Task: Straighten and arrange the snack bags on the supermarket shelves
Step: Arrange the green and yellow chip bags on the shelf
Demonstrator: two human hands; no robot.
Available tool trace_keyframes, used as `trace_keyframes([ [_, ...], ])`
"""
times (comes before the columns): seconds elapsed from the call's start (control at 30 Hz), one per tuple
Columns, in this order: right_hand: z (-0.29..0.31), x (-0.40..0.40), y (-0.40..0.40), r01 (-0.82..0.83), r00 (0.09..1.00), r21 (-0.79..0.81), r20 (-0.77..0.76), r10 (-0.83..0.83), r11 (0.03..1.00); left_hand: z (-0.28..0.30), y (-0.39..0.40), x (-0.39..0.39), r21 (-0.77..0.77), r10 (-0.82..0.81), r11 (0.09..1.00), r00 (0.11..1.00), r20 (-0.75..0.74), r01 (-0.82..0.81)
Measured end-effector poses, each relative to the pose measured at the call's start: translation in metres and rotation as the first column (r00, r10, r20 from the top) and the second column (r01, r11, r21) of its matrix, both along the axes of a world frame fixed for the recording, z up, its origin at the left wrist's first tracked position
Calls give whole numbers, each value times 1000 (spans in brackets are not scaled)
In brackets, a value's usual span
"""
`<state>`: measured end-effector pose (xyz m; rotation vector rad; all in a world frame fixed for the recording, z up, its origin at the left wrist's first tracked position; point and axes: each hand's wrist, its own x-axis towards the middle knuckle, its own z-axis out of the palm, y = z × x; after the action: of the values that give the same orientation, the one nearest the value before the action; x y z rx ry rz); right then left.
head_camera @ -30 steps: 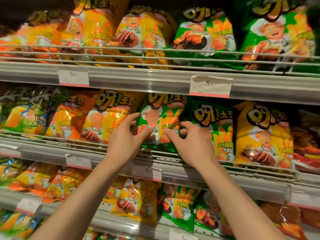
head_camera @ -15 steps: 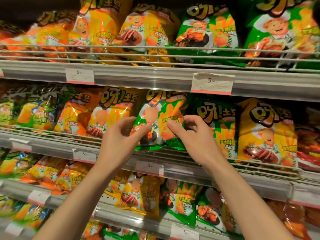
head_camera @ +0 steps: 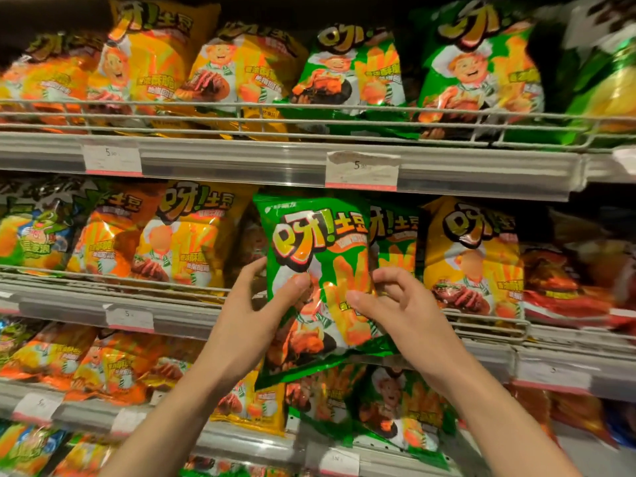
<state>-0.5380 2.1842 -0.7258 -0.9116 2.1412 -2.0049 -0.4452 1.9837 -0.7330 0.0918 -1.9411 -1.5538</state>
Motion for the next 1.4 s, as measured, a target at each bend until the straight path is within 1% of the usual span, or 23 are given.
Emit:
trace_keyframes([
  [0.1, -4, -3, 26, 22, 1000, 30, -17, -21, 999, -9, 22, -13, 37, -33, 999, 998, -45, 34],
  [0.23, -3, -8, 59, 53, 994, 84, -101, -45, 995, -8, 51, -27, 52, -80, 995, 992, -97, 86],
  [0.3, 0, -12, 77, 130, 982, 84, -149, -116, 988, -7, 60, -34, 52, -96, 993, 990, -106, 102],
  [0.33, 1, -16, 86, 223, 957, 86, -211, -201, 971, -7, 64, -37, 47, -97, 994, 990, -105, 103],
  [0.37, 3, -22, 95, 371, 892, 97, -314, -325, 924, -6, 66, -40, 44, -97, 994, 990, -105, 102],
  [0.4, 5, -29, 105, 549, 775, 117, -442, -452, 827, -5, 68, -42, 45, -97, 994, 990, -106, 102],
  [0.43, 6, -36, 114, 706, 633, 138, -562, -532, 695, -4, 69, -43, 51, -98, 993, 989, -109, 104],
  [0.47, 8, -43, 120, 804, 534, 169, -629, -565, 570, -4, 70, -44, 58, -101, 992, 989, -111, 108],
  [0.5, 8, -50, 125, 845, 505, 235, -646, -572, 481, -3, 71, -44, 69, -106, 991, 988, -113, 115],
  [0.53, 8, -57, 128, 844, 529, 323, -632, -566, 428, -3, 72, -44, 81, -112, 989, 987, -114, 122],
  [0.57, 7, -64, 129, 815, 579, 410, -592, -561, 409, -3, 72, -45, 94, -120, 987, 986, -113, 131],
  [0.63, 5, -73, 129, 739, 670, 511, -482, -565, 439, -2, 72, -46, 113, -134, 983, 985, -108, 146],
  [0.67, 5, -76, 129, 719, 689, 512, -438, -578, 469, -2, 72, -46, 117, -135, 982, 985, -107, 148],
  [0.77, 7, -79, 129, 694, 715, 449, -337, -613, 563, -1, 72, -46, 110, -130, 984, 985, -110, 142],
  [0.9, 7, -79, 132, 681, 729, 395, -281, -624, 617, -1, 73, -47, 107, -117, 986, 988, -102, 128],
  [1.03, 7, -81, 134, 676, 737, 225, -222, -638, 702, 3, 74, -45, 25, -71, 997, 990, -121, 74],
  [1.2, 17, -87, 139, 680, 728, 37, -151, -669, 732, 7, 63, -43, 1, -20, 1000, 987, -158, 20],
  [1.3, 24, -90, 141, 667, 738, 16, -147, -658, 745, 9, 59, -41, 10, -5, 1000, 986, -166, 7],
  [1.4, 28, -90, 145, 690, 711, 13, -201, -674, 724, 10, 56, -39, 16, -3, 1000, 986, -167, 6],
])
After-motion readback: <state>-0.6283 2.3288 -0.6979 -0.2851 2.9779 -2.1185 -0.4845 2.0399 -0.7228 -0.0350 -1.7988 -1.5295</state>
